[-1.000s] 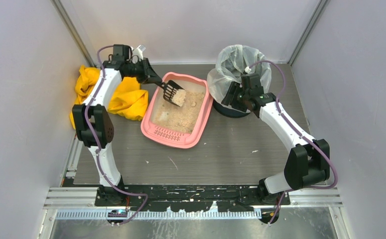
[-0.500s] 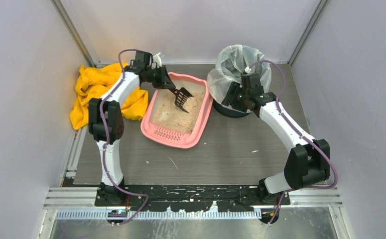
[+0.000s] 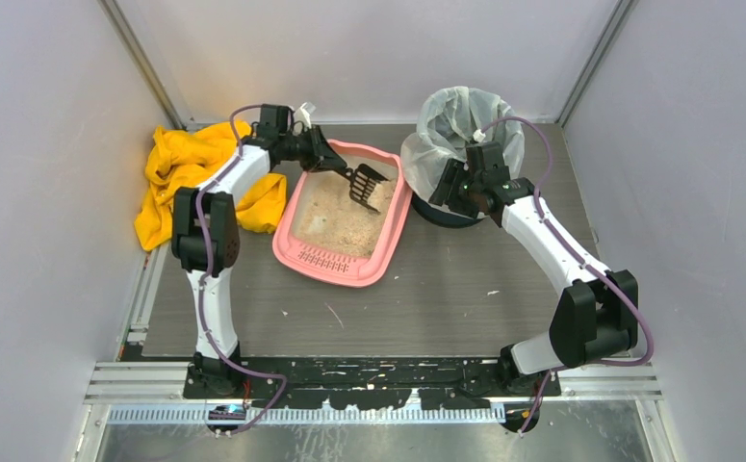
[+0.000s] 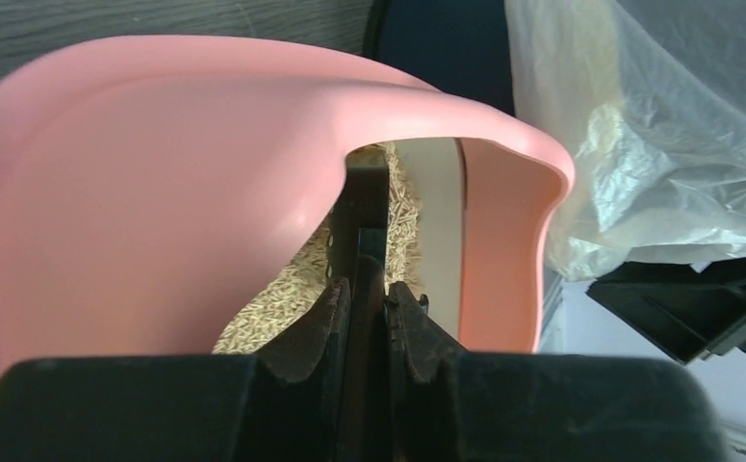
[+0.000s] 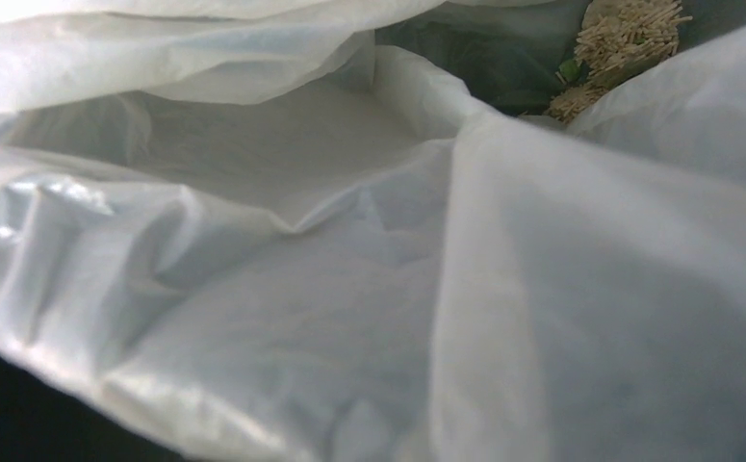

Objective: Clean the litter box

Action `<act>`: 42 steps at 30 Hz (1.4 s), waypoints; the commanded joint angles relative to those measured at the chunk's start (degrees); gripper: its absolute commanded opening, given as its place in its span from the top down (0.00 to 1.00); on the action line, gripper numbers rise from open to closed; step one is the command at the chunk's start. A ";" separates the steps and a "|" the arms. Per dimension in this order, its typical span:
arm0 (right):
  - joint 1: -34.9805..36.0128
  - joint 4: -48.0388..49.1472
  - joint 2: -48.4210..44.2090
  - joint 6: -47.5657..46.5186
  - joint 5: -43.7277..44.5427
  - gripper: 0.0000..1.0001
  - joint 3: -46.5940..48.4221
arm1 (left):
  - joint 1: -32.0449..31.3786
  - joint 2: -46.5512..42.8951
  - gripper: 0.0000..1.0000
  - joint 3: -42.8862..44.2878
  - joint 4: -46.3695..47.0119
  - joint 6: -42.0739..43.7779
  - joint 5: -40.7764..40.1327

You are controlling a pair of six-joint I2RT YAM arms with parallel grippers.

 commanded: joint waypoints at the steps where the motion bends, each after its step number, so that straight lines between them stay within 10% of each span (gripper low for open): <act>1: -0.19 -1.11 -2.27 -0.13 0.85 0.40 1.60 | -0.87 1.69 1.00 -0.27 1.71 -3.11 6.45; 42: -0.21 0.86 -1.42 1.34 0.03 0.40 0.73 | 3.35 -3.94 1.00 2.60 -13.38 6.86 5.53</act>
